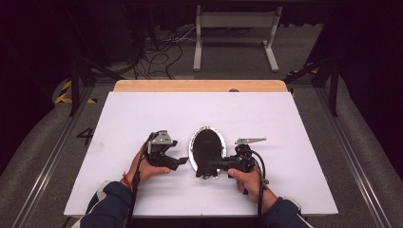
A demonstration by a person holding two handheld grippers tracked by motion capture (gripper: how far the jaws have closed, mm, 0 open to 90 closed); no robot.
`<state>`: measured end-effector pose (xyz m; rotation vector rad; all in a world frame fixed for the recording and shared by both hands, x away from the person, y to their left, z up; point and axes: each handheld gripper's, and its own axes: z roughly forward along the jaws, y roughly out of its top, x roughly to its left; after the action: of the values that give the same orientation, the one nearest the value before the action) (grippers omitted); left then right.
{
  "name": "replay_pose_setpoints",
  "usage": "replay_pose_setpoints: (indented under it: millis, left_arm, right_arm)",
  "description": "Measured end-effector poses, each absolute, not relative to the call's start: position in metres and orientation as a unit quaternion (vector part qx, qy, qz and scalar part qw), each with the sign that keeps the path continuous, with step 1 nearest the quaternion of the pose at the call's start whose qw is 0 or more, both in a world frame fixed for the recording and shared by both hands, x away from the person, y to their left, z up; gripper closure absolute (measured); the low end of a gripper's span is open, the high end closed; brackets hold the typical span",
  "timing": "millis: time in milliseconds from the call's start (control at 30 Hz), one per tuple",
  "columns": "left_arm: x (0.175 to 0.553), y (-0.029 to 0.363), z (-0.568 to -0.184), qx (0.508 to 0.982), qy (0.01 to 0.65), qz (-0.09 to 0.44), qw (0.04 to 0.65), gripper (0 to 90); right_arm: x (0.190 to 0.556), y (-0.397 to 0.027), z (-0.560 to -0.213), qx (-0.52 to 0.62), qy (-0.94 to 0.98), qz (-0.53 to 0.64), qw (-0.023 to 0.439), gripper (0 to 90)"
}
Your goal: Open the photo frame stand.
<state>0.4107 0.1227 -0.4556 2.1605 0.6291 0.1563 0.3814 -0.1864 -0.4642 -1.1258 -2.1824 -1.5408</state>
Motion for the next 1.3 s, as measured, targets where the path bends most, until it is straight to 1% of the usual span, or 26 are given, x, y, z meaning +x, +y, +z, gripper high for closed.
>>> replay_pose_setpoints:
  millis: [100, 333, 433, 667, 767, 800, 833, 867, 1033, 1100, 1200, 1300]
  left_arm:
    - [0.412, 0.117, -0.455, 0.857, 0.253, 0.037, 0.447, 17.8]
    - [0.414, 0.111, -0.454, 0.858, 0.243, 0.017, 0.453, 18.4]
    - [0.415, 0.110, -0.454, 0.859, 0.242, 0.017, 0.451, 18.7]
    - [0.418, 0.100, -0.456, 0.860, 0.224, -0.003, 0.458, 24.2]
    - [0.420, 0.101, -0.455, 0.856, 0.225, -0.013, 0.466, 31.8]
    - [0.420, 0.100, -0.455, 0.858, 0.218, -0.016, 0.465, 37.4]
    - [0.420, 0.100, -0.455, 0.856, 0.214, -0.022, 0.470, 37.4]
    - [0.420, 0.100, -0.454, 0.857, 0.213, -0.023, 0.470, 40.2]
    - [0.421, 0.100, -0.450, 0.852, 0.212, -0.017, 0.478, 45.4]
    - [0.421, 0.100, -0.448, 0.844, 0.217, -0.015, 0.490, 49.2]
    - [0.421, 0.099, -0.445, 0.832, 0.223, -0.001, 0.507, 55.8]
    - [0.420, 0.096, -0.443, 0.828, 0.227, 0.007, 0.513, 58.2]
  right_arm:
    - [0.380, -0.186, -0.462, -0.374, -0.754, -0.528, 0.114, 61.3]
    - [0.377, -0.186, -0.459, -0.341, -0.772, -0.529, 0.092, 62.6]
    - [0.376, -0.186, -0.458, -0.331, -0.777, -0.529, 0.086, 63.4]
    - [0.370, -0.184, -0.452, -0.295, -0.797, -0.523, 0.057, 64.7]
    - [0.370, -0.185, -0.452, -0.293, -0.798, -0.524, 0.057, 65.0]
    - [0.371, -0.186, -0.452, -0.296, -0.795, -0.526, 0.060, 64.9]
    - [0.371, -0.186, -0.452, -0.296, -0.795, -0.526, 0.060, 64.9]
    - [0.371, -0.186, -0.452, -0.298, -0.794, -0.527, 0.062, 65.0]
    - [0.369, -0.187, -0.450, -0.297, -0.795, -0.526, 0.054, 66.7]
    - [0.370, -0.189, -0.448, -0.301, -0.793, -0.527, 0.053, 67.7]
    - [0.372, -0.193, -0.448, -0.312, -0.787, -0.529, 0.057, 67.7]
    - [0.373, -0.195, -0.446, -0.320, -0.786, -0.527, 0.054, 67.7]
